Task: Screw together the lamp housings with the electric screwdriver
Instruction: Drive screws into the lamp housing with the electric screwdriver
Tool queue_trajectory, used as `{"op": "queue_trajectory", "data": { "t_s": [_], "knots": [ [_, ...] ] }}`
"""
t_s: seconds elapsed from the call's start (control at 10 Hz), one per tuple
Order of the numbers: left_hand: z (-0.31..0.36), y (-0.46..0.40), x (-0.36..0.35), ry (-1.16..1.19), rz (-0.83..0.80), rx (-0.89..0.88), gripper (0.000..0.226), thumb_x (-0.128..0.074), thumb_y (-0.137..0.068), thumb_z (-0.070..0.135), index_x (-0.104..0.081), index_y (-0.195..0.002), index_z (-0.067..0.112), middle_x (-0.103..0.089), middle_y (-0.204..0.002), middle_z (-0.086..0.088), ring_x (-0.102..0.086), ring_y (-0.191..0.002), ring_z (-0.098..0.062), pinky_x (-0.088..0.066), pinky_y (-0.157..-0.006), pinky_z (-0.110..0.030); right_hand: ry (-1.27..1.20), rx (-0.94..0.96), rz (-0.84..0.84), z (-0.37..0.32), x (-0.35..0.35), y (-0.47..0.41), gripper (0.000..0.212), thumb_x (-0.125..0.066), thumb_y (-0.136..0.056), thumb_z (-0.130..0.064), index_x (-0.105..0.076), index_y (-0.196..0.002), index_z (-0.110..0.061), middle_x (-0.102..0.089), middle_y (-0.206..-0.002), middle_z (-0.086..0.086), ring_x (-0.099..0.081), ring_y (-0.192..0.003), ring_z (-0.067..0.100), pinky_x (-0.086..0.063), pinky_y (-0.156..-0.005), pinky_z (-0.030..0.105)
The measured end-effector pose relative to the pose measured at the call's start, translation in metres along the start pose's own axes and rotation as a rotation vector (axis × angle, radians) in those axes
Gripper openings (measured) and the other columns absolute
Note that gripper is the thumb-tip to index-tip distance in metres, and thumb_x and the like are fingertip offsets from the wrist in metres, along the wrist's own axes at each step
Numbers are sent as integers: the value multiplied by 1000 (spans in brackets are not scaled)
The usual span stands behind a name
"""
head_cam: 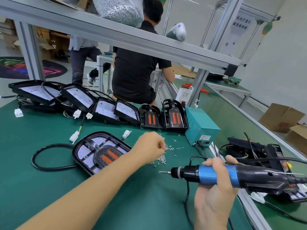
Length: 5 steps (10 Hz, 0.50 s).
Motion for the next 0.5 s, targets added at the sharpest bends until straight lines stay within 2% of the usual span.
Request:
{"op": "queue_trajectory", "data": {
  "t_s": [0.1,0.2,0.3,0.5],
  "knots": [
    [-18,18,32,404,9,37,7,-73,-77,5,-74,-75,12,-70,-68,-1,-59,-60,-4,-49,-62,-19,-145,315,-65,-39,-17,28,28,-46,-92,8,-49,-96,-20,-53,-63,-5,-52,-63,10,-49,-71,22],
    [-44,40,51,698,37,77,15,-76,-74,-1,-74,-71,14,-70,-70,-4,-60,-63,-7,-48,-63,-14,-280,342,-154,-48,-33,38,33,-50,-90,6,-53,-89,-27,-53,-65,-9,-55,-62,8,-51,-74,22],
    [-63,59,59,869,80,123,16,-74,-73,-5,-76,-70,11,-70,-70,-7,-61,-62,-10,-49,-60,-14,-386,299,-246,-49,-54,41,27,-54,-84,-1,-56,-87,-27,-55,-65,-9,-57,-62,7,-52,-74,22],
    [-73,83,62,957,80,150,5,-73,-75,9,-77,-77,11,-72,-73,-10,-60,-63,-17,-53,-60,-23,-424,244,-351,-42,-93,54,24,-57,-77,-5,-55,-88,-26,-52,-66,-9,-55,-61,8,-51,-72,22]
  ]
}}
Point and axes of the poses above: each hand's wrist, its own y-axis away from the middle knuckle, its own x-axis out of the back of the hand, z = x × y, the point moved 8 cm from there along -y, towards the middle knuckle
